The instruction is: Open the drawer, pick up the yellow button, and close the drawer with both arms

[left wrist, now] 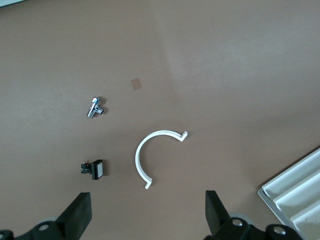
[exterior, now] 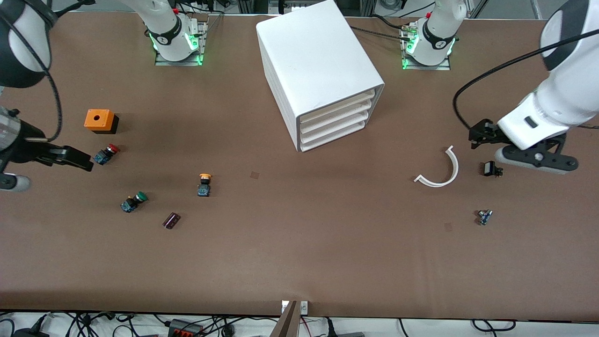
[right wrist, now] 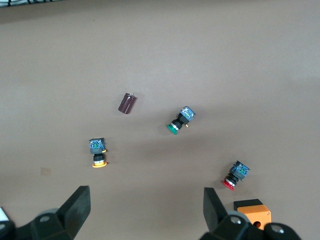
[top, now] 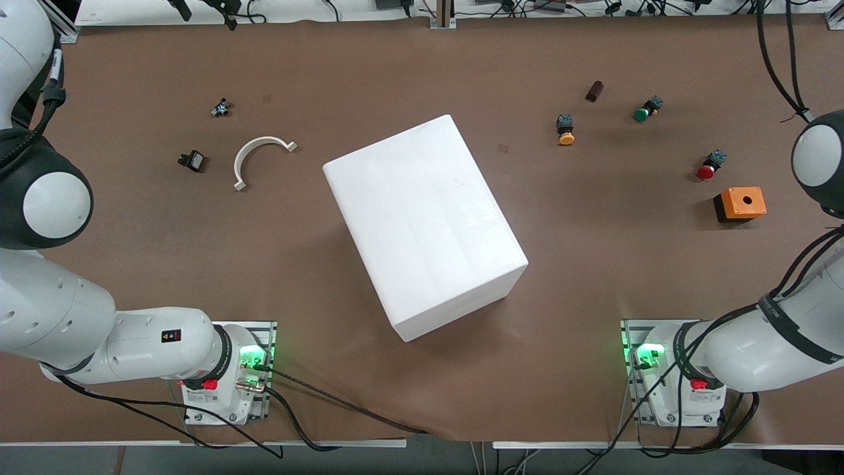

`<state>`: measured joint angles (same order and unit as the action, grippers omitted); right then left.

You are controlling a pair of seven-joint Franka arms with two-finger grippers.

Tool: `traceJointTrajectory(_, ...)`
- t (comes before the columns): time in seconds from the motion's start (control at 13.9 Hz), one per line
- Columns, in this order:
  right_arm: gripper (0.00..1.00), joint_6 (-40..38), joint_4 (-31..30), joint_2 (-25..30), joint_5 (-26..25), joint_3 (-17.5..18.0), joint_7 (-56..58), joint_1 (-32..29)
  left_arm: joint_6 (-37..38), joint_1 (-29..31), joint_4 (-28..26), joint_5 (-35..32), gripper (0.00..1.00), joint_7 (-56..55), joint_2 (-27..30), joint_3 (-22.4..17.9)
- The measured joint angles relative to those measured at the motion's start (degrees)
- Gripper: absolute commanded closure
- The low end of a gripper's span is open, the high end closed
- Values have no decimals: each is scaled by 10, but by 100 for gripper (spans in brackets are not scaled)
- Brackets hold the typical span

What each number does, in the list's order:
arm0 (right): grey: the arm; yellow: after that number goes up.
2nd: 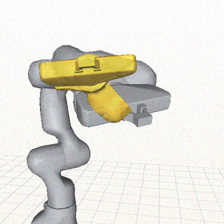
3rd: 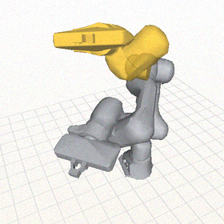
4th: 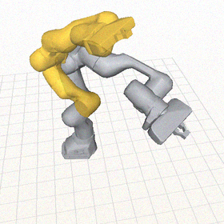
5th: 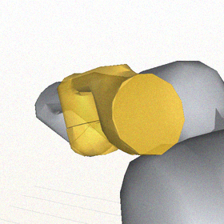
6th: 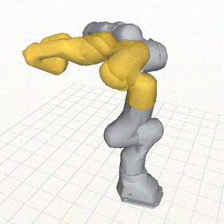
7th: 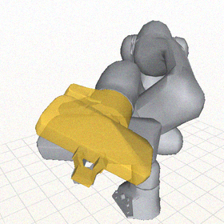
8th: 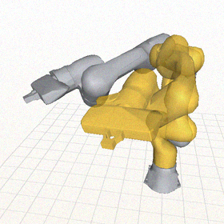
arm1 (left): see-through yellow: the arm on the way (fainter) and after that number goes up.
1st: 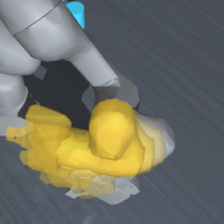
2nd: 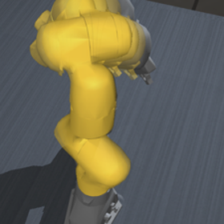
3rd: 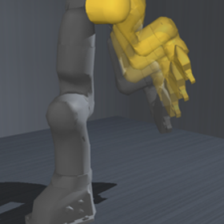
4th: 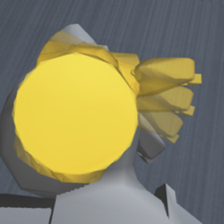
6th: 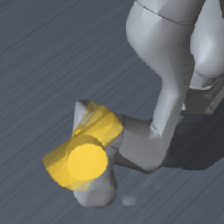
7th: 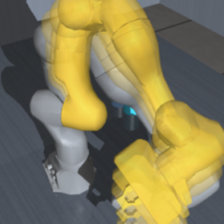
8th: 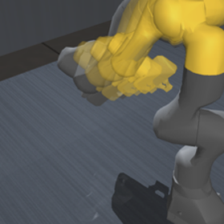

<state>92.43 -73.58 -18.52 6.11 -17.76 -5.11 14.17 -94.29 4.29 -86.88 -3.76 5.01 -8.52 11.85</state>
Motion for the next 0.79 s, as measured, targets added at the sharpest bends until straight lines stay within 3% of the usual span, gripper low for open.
traceJointTrajectory(0.14, 0, -2, 0, 14, -3, 54, 0, -62, -37, -43, -33, 10, 0, 12, 31, -59)
traceJointTrajectory(0.29, 0, -7, -1, 27, -7, 92, 3, -110, -91, -68, -84, 15, 0, 18, 64, -94)
traceJointTrajectory(0.5, 0, -14, -11, 41, -12, 127, 25, -156, -111, -70, -132, 16, 0, 20, 97, -100)
traceJointTrajectory(0.79, 0, -15, -18, 49, -36, 137, 47, -167, -41, -72, -136, 45, 0, 19, 114, -104)
